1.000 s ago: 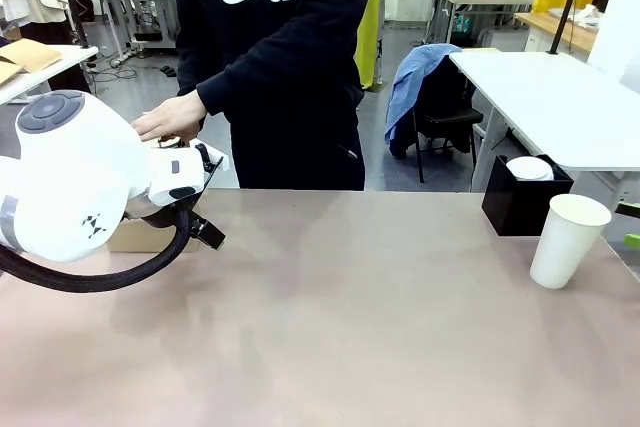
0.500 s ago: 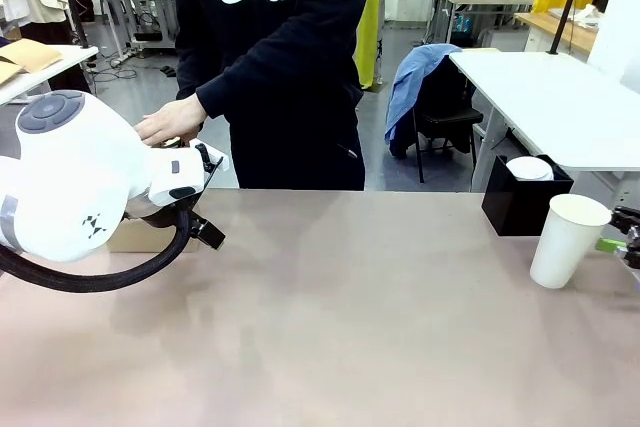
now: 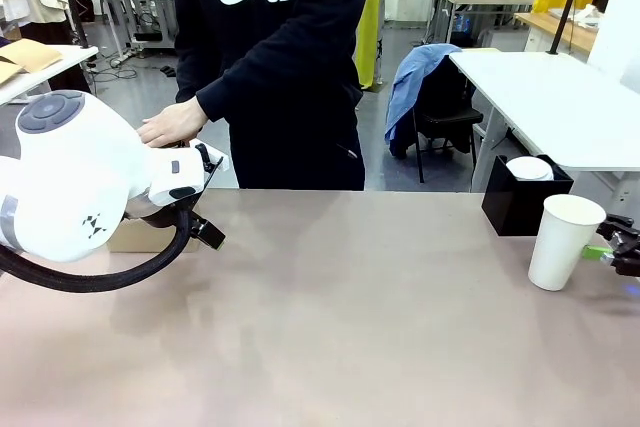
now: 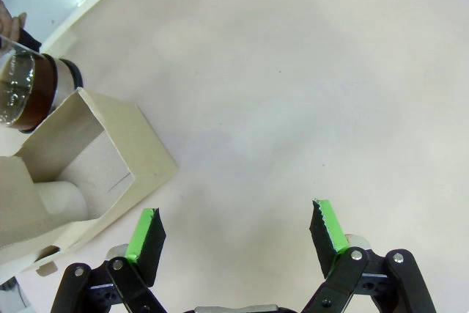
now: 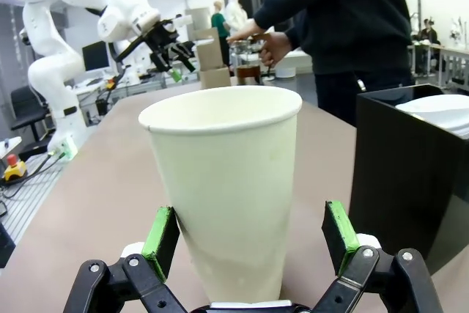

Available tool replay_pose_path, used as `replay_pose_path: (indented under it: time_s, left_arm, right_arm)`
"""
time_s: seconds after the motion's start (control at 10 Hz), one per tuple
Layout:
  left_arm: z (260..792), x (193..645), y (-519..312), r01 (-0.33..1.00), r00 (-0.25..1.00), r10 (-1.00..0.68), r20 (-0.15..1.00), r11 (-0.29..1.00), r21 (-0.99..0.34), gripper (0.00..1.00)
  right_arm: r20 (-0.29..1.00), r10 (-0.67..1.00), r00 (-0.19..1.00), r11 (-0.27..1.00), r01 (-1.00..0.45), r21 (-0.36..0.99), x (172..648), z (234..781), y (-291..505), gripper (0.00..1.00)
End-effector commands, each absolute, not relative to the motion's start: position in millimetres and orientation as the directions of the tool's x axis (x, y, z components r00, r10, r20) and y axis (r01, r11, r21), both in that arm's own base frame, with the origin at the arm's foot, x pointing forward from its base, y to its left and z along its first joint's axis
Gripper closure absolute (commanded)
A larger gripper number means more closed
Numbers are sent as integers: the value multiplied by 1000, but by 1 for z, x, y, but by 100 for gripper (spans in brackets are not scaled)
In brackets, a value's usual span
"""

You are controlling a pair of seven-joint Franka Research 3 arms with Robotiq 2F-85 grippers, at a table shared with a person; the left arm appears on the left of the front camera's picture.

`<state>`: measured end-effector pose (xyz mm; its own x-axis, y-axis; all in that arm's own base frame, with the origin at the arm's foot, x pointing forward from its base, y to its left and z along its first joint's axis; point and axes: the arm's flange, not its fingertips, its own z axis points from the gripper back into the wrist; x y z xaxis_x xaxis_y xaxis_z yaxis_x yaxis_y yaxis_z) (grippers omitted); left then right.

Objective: Pour a drink into a cup and package it in a carrier.
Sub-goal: Pick up the 600 ml Paper Cup and place it in the middle top area of the table.

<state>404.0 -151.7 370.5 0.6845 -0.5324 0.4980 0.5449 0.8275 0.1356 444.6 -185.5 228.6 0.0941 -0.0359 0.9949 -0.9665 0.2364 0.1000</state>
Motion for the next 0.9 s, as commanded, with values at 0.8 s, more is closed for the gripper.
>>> replay_pose_path:
  time_s: [0.8]
  left_arm:
    - [370,404,-151,545,684,-532,498,827,135,0]
  right_arm:
    - [992,-11,125,147,-981,126,453,227,-133,0]
